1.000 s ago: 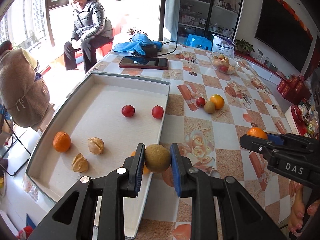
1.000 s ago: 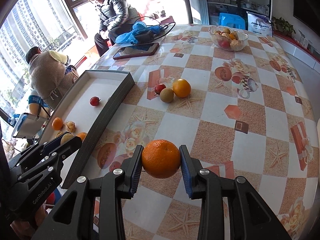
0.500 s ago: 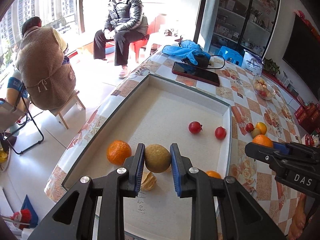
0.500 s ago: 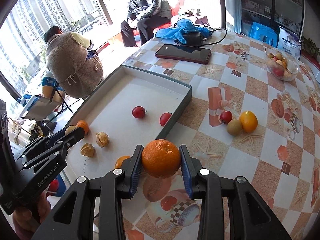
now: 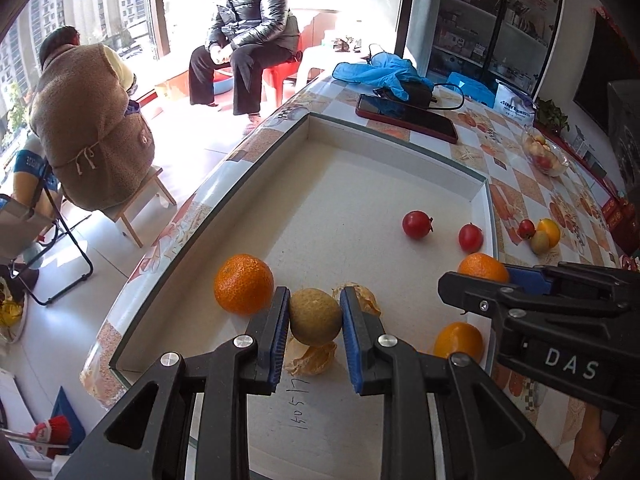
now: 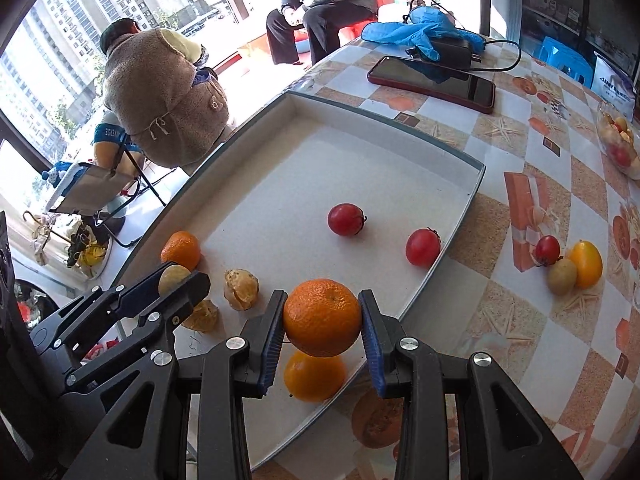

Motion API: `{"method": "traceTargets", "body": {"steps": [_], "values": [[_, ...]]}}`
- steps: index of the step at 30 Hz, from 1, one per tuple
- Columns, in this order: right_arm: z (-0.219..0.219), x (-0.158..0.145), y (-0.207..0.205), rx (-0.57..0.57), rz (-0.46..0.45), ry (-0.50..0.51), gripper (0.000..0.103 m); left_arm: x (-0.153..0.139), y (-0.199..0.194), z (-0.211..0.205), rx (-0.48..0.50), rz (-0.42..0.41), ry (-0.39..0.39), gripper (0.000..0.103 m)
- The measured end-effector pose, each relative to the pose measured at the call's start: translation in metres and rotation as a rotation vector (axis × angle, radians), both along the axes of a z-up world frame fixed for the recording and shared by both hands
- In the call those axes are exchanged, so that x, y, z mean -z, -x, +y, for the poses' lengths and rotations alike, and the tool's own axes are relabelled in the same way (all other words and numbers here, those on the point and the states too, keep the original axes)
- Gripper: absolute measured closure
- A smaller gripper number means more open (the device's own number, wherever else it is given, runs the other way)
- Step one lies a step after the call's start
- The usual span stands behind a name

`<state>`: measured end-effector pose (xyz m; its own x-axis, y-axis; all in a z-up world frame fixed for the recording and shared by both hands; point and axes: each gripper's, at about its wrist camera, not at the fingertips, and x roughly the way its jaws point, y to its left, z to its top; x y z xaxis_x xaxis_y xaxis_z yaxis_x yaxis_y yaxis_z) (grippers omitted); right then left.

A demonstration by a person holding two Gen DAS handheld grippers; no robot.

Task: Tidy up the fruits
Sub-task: 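Carry the brown fruit and mandarin over the tray with both grippers, then open both grippers, dropping the brown fruit and mandarin into the tray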

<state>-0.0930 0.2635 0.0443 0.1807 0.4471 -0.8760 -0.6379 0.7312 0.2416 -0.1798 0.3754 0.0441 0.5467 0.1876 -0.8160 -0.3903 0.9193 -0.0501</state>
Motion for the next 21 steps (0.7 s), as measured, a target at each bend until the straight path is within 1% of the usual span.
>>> {"method": "traceTargets", "body": {"steps": [3, 5, 6, 7, 9, 11, 14, 17, 19, 20, 21], "values": [[-0.001, 0.002, -0.004, 0.009, 0.012, -0.005, 0.065, 0.002, 0.0, -0.001, -0.002, -0.001, -0.007, 0.075], [-0.002, 0.003, -0.006, 0.011, 0.021, -0.009, 0.065, 0.002, 0.0, -0.002, -0.001, -0.001, -0.017, 0.07], [-0.002, 0.003, -0.006, 0.014, 0.023, -0.015, 0.057, 0.002, 0.0, -0.003, -0.003, 0.0, -0.02, 0.059], [-0.003, 0.002, -0.007, 0.017, 0.024, -0.027, 0.05, 0.002, 0.0, -0.003, -0.009, -0.001, -0.025, 0.041], [-0.006, -0.004, -0.005, 0.014, 0.018, -0.058, 0.035, 0.0, 0.002, -0.005, -0.019, -0.018, -0.04, 0.026], [-0.008, -0.01, -0.002, 0.013, -0.023, -0.048, 0.031, -0.003, 0.003, -0.007, -0.019, -0.026, -0.048, 0.025], [-0.01, -0.015, 0.003, -0.001, -0.07, -0.027, 0.031, -0.004, 0.002, -0.008, -0.019, -0.024, -0.048, 0.023], [-0.02, -0.019, 0.004, 0.014, -0.096, -0.019, 0.031, -0.006, 0.001, -0.012, -0.018, -0.027, -0.048, 0.023], [-0.032, -0.02, 0.002, 0.042, -0.118, -0.015, 0.012, -0.009, -0.001, -0.017, -0.012, -0.03, -0.045, 0.023], [-0.041, -0.021, 0.001, 0.059, -0.134, -0.024, 0.0, -0.01, -0.001, -0.02, -0.007, -0.034, -0.045, 0.023], [-0.049, -0.022, 0.0, 0.077, -0.147, -0.026, 0.0, -0.011, -0.002, -0.023, -0.003, -0.037, -0.045, 0.023]]}}
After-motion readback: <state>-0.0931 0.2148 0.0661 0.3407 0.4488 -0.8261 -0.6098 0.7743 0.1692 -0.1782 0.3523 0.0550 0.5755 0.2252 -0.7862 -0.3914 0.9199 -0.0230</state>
